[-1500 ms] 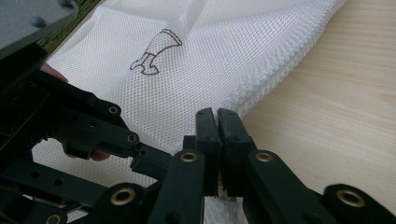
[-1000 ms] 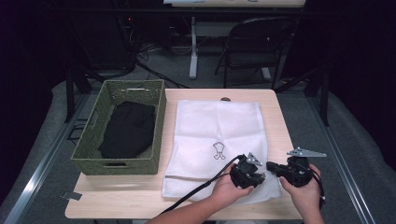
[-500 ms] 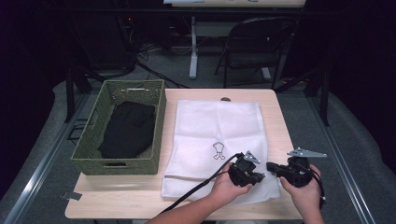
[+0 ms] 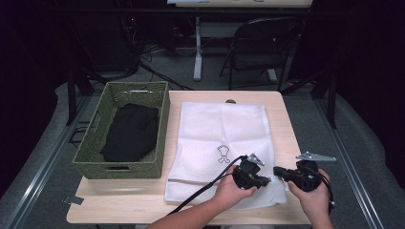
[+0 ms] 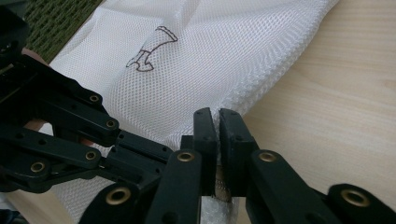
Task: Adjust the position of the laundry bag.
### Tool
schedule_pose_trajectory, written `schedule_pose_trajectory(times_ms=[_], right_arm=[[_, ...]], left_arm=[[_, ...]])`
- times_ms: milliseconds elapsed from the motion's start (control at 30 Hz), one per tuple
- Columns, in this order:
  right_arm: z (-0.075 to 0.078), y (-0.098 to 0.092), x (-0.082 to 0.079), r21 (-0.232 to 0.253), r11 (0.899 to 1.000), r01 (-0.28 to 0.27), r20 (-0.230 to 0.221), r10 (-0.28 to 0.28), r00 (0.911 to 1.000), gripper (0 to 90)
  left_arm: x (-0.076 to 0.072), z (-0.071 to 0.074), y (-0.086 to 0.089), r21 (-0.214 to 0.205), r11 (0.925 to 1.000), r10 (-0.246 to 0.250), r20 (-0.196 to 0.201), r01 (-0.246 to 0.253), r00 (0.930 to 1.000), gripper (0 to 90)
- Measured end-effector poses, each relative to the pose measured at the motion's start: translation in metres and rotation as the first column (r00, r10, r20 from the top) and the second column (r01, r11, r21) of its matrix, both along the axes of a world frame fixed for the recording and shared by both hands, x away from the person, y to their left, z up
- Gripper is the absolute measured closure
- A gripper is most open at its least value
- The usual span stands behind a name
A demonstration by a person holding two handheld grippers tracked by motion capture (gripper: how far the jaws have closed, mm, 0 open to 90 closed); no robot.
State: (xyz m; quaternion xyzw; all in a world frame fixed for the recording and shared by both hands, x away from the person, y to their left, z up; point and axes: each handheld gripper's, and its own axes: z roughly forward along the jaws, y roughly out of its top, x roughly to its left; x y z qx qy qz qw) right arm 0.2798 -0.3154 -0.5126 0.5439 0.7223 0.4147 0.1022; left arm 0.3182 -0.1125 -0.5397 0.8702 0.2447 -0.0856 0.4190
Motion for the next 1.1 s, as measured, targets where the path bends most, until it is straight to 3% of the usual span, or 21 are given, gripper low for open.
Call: schedule_pose_trajectory(times_ms=[167, 467, 833, 1100], right_arm=[[-0.003, -0.005, 0.001, 0.035, 0.999, 0.014, -0.020, -0.013, 0.9997, 75.0], [-0.008, -0.008, 0.002, 0.023, 0.999, 0.025, -0.044, -0.024, 0.9987, 63.2], [-0.011, -0.006, 0.000, 0.018, 1.000, -0.002, -0.067, 0.003, 0.9977, 63.7], [-0.012, -0.006, -0.001, 0.012, 1.000, -0.010, -0.081, 0.011, 0.9967, 66.1]], left_arm=[[0.000, -0.002, -0.001, -0.004, 1.0000, 0.006, -0.013, -0.006, 0.9999, 87.5], [0.004, -0.004, -0.001, -0.021, 0.9997, 0.011, -0.023, -0.011, 0.9997, 87.5], [0.005, -0.003, -0.001, -0.012, 0.9996, 0.026, -0.024, -0.026, 0.9994, 87.5], [0.005, -0.005, -0.001, -0.028, 0.9994, 0.020, -0.025, -0.020, 0.9995, 87.5]])
